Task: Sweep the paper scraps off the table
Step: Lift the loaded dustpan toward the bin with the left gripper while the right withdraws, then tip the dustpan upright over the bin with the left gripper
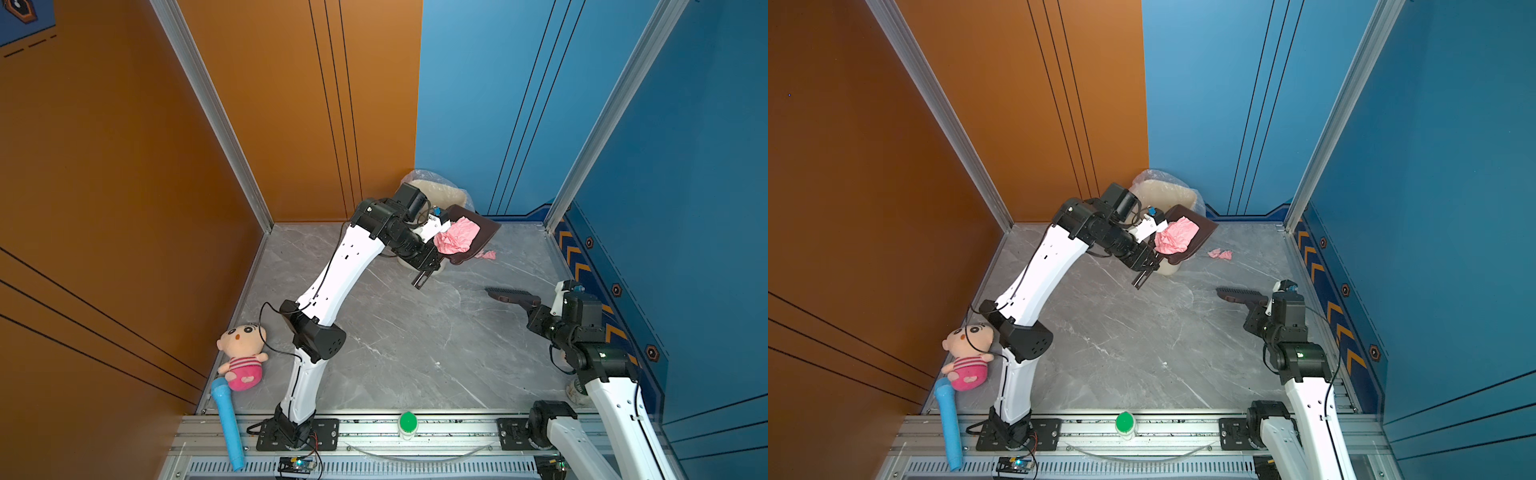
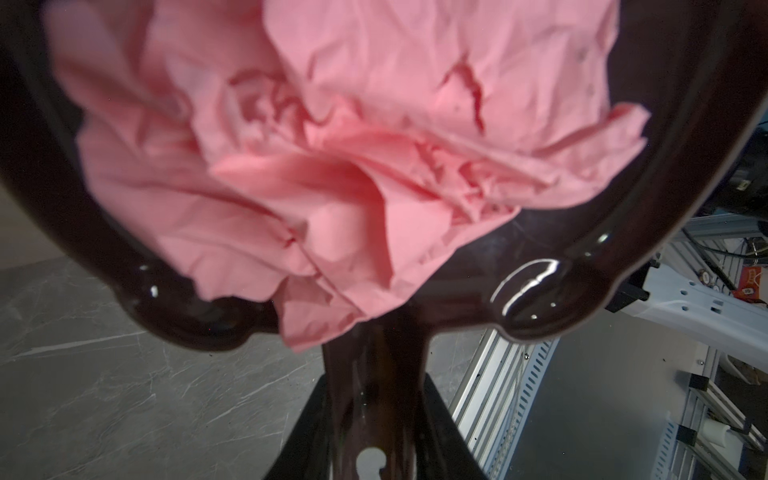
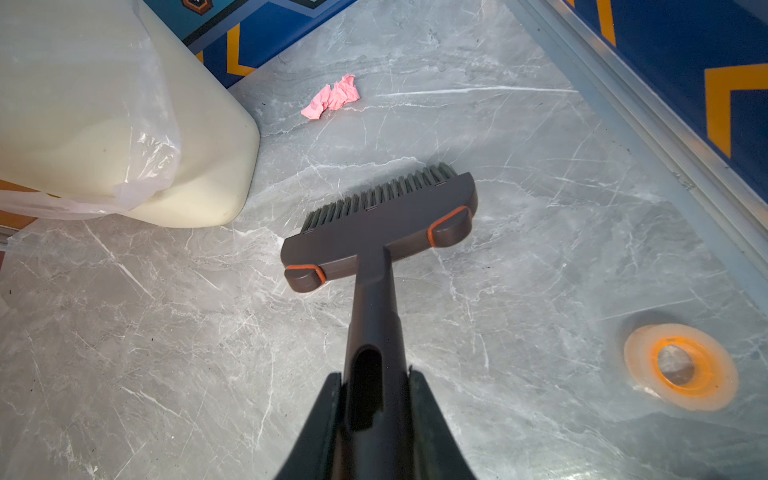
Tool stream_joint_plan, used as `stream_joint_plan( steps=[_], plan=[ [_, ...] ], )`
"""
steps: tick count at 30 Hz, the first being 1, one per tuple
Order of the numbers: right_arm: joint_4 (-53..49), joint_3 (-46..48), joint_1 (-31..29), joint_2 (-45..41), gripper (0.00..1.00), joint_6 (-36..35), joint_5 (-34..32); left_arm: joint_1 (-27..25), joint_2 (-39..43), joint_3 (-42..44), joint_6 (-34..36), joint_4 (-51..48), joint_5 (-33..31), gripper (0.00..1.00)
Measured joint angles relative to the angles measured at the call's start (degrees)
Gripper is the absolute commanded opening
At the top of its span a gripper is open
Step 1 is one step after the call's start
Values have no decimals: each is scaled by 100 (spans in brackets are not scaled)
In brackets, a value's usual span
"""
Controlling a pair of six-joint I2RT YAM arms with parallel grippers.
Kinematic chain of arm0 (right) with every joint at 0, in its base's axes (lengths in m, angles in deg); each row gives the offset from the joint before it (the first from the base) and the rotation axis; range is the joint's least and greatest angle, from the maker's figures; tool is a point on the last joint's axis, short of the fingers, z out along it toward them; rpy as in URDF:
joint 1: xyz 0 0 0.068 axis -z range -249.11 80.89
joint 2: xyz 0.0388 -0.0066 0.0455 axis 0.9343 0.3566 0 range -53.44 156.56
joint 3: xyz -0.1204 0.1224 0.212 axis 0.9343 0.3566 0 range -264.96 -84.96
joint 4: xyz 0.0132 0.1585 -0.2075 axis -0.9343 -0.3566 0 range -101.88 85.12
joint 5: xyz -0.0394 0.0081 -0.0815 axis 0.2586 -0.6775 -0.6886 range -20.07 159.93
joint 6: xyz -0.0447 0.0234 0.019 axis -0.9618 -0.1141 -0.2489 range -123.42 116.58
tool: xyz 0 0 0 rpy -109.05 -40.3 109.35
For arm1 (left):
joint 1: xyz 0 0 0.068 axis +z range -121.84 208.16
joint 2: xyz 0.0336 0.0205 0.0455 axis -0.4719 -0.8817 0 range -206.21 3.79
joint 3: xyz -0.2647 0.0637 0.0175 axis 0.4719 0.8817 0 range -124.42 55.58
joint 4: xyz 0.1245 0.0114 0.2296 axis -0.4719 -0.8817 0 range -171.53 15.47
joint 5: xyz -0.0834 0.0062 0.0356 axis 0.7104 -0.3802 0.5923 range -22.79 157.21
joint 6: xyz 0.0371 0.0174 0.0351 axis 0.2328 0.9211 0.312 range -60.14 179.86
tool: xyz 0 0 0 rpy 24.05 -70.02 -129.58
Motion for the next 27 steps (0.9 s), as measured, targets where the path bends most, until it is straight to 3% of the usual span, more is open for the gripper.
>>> stream_joint_plan(
  steps=[9, 16, 27],
  plan=[
    [170, 0, 33, 249, 0, 0, 0, 254, -365, -691, -94, -7, 435, 0],
    [304, 0, 50, 358, 0, 0, 0, 472, -538, -763, -321, 186, 944, 0],
    [378, 35, 229, 365, 0, 0, 2, 715, -822, -782, -1104, 1434, 1864, 0]
  ],
)
